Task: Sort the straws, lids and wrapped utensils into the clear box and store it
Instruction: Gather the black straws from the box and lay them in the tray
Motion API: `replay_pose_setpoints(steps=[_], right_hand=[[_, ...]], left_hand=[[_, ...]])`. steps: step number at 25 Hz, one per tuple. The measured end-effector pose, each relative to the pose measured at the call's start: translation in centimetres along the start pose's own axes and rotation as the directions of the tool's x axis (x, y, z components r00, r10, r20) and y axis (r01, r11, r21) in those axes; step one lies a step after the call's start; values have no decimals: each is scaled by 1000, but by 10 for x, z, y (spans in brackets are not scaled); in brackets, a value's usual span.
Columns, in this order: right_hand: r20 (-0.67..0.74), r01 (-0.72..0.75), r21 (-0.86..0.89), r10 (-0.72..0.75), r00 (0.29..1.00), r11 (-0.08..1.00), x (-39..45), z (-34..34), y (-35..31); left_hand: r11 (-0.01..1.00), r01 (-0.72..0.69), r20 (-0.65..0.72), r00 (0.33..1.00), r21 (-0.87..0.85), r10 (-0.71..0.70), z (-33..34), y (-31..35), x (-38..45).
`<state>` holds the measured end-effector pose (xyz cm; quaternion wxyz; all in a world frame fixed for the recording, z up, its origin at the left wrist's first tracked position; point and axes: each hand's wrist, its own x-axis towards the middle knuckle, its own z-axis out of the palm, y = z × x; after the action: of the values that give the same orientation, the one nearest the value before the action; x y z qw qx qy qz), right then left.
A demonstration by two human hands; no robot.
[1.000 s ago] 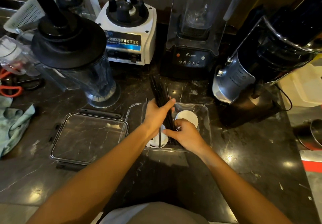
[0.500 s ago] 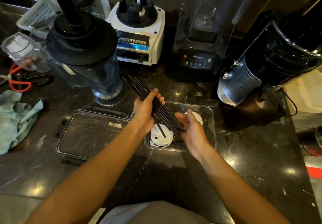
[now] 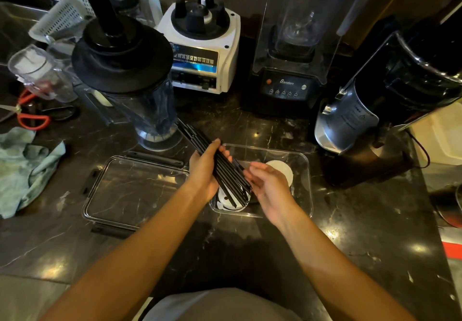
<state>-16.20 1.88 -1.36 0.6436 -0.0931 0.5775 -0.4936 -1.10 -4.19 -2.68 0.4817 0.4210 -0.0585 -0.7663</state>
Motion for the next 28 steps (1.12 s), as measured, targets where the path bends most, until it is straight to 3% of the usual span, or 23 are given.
replay_pose_setpoints(steps=[3,6,12,18,20,25,28], right_hand=[[-86,7,-210,-25,996,978,8,-10,-2],[-74,-122,-513,98,992,850,9,-10,6],[-16,-214,-660,271,963,721,16,3,13],[13,-71,-920,213,977,385,11,21,10],[32,-45,-929,202,979,366,10,24,8],[81,90,-930,-39,996,357,0,11,-13],[170,224,-846,-153,973,485,-13,9,-26]], left_hand=[[1000,-3,24,1000,20,3,-3,1,-3],[998,26,46,999,52,-28,-5,3,-5],[987,90,-18,996,134,-89,-13,6,-14],[992,105,39,993,75,-108,-28,20,-22],[992,107,48,993,67,-111,-32,25,-24],[990,116,27,993,75,-119,-44,33,-32],[985,135,25,990,103,-138,-44,27,-34]])
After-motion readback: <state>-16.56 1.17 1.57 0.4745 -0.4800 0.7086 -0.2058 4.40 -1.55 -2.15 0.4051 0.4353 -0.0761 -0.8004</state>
